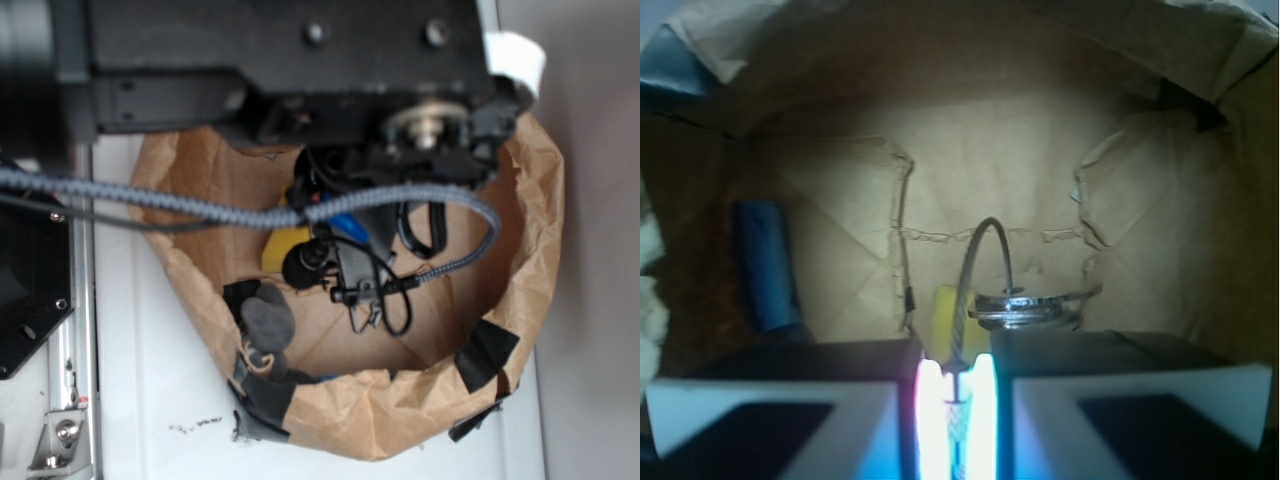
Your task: Grab the silver keys.
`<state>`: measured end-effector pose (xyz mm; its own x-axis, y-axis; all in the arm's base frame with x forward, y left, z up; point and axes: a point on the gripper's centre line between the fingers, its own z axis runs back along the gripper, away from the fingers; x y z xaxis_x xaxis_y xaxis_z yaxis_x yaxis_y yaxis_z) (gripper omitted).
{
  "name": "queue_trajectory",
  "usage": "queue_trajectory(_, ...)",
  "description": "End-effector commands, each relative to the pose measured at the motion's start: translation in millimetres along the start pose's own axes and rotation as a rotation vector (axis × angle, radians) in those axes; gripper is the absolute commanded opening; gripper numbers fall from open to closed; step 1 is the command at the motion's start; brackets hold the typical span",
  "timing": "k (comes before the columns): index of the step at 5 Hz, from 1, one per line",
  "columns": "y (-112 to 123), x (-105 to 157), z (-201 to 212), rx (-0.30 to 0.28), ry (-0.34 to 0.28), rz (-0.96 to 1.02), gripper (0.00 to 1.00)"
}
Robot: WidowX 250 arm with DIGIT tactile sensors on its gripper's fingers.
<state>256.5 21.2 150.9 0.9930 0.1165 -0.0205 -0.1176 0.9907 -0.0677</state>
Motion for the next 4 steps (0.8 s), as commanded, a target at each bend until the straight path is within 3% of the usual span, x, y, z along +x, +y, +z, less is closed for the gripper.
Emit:
queue_trajectory(1,-3.9,4.1,48.9,-0.035,-0.14,0.03,0.0)
queue_trajectory(4,-8.6,5.2,49.1,-0.032,-0.175,0.048,0.0)
